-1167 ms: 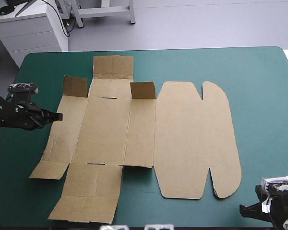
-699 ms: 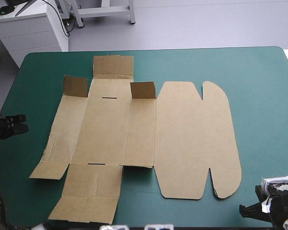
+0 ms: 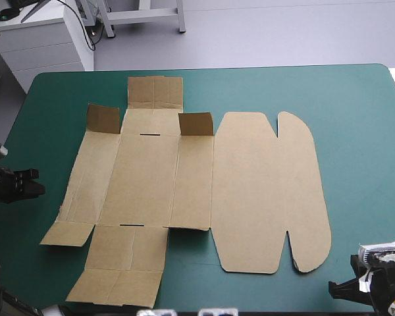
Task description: Fold the box
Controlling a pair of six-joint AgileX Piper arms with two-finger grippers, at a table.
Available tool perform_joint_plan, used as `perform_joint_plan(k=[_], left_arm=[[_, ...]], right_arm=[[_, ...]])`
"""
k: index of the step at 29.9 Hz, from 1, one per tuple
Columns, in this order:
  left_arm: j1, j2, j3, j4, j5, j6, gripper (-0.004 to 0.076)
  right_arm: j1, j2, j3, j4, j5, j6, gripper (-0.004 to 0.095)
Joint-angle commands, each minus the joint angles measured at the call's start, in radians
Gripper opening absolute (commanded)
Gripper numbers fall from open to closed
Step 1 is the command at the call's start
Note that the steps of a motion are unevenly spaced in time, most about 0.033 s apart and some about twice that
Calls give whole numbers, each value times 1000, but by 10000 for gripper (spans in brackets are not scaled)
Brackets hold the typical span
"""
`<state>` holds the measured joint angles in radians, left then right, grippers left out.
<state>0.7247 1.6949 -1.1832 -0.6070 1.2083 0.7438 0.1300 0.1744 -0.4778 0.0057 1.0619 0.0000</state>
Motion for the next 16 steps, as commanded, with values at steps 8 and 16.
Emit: perform_joint_plan(k=[8,16], left_arm=[[-95,38,-30,-40,87,-21,388],[-176,103,-30,-42,76,-21,387]], right_arm=[[-10,12,-25,-6,-55,-6,-4],[-10,12,-25,-6,-55,-6,-4]])
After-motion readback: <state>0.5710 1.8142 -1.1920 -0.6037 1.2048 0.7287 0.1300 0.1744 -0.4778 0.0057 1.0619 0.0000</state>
